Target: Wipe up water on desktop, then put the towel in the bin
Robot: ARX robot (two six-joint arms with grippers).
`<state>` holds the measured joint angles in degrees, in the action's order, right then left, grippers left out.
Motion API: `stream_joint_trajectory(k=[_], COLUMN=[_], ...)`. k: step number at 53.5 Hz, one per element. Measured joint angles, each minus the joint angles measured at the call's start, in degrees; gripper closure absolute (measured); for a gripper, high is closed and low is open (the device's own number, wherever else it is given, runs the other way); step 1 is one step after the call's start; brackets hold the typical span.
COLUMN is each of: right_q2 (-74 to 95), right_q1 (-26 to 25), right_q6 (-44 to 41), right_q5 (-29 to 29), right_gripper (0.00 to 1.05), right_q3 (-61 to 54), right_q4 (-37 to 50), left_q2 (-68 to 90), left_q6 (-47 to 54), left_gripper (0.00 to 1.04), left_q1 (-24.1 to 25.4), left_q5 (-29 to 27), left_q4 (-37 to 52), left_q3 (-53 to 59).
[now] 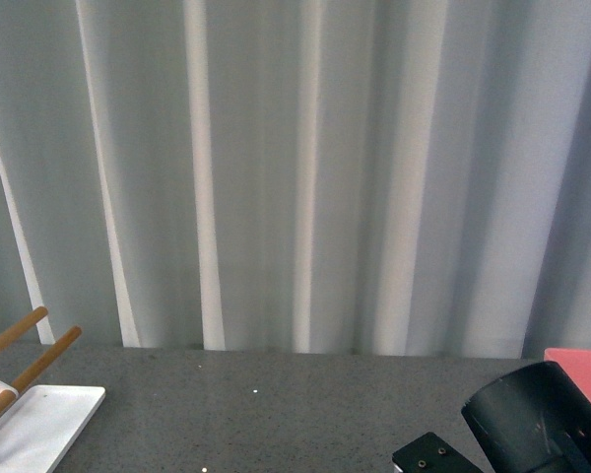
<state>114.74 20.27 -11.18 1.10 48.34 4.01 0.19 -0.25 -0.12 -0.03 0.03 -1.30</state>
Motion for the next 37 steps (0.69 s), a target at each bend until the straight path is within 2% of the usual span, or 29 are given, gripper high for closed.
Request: stream_joint_trajectory(k=[15, 25, 37], right_q2=[7.80, 11.28, 15.34], right_q1=[-0.59, 1.14, 5.22], right_q6=[-3.63, -4.09, -3.10], right_q5=[10.25, 13.40, 13.31], right_gripper=[0.97, 0.97, 0.97], right_q3=[11.37, 17.27, 25.09], right_q4=[-5.40, -8.00, -11.26], left_q2=[0.00, 0.00, 0.00], left_q6=[0.02, 0.00, 0.00], left_gripper=[0.07, 0.07, 0.07], left_q1=[0.00, 0.00, 0.00], left_q5=[0.00, 0.00, 0.00], left_q4=[0.00, 0.00, 0.00], left_q3=[0.00, 0.00, 0.00])
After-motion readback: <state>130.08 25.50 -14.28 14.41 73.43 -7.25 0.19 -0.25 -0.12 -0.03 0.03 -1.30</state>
